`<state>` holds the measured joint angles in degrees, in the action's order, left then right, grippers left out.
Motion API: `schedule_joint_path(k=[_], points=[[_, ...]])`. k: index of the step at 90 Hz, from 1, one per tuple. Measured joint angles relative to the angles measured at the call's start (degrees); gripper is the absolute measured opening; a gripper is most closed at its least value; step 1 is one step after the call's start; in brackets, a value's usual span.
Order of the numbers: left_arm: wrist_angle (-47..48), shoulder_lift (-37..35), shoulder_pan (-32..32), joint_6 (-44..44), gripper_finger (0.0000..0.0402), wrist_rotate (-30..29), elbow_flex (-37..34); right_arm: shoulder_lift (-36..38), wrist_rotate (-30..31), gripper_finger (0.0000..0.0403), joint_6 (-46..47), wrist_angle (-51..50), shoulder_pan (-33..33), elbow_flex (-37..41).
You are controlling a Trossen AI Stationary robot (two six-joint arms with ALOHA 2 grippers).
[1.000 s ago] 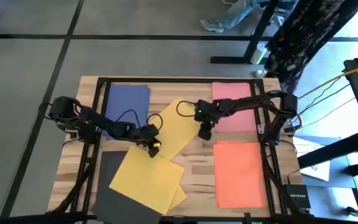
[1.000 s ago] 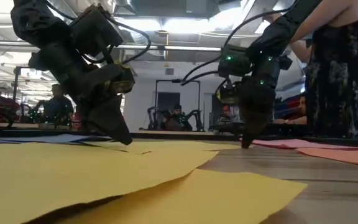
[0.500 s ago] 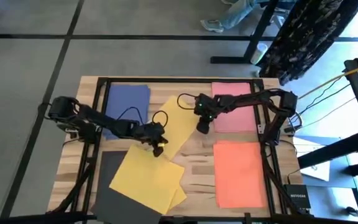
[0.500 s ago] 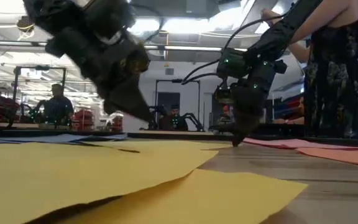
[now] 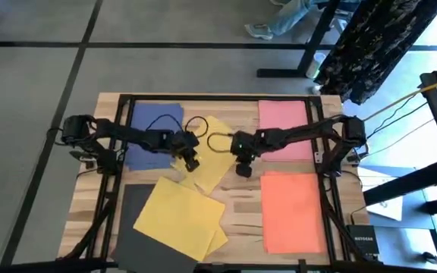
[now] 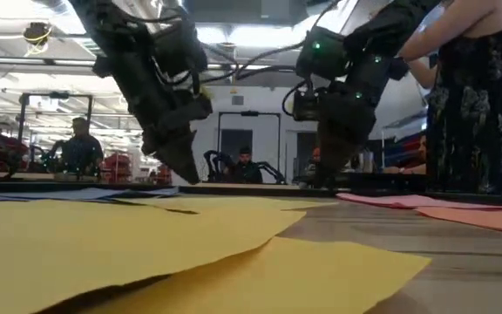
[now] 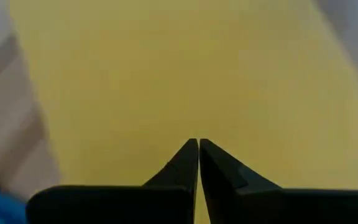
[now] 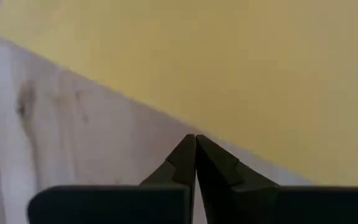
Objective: Organize paper
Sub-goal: Move the yellow paper to the top center of the table
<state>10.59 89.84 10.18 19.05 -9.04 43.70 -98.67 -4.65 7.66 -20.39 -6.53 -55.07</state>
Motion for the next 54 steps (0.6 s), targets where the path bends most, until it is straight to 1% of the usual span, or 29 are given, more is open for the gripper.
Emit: schedule_joint_path(k=[15,27,45,54], points=[[1.81,0.53,3.48,0.17,0.0,-0.73,-0.28,-1.15,2.31,0.0,1.14,0.15,0.47,0.03],[3.2,1.58,4.24,0.45,0.0,-0.49,-0.37,-3.2,3.65,0.0,1.02,0.63,-1.36,-0.02],[3.14,3.65,2.41,2.09,0.0,0.35,-0.25,-6.4,0.71,0.0,0.61,1.52,-4.28,-0.28],[2.56,4.58,1.18,3.33,0.0,0.57,-0.09,-6.57,-0.48,0.0,0.63,1.74,-5.62,-0.25]])
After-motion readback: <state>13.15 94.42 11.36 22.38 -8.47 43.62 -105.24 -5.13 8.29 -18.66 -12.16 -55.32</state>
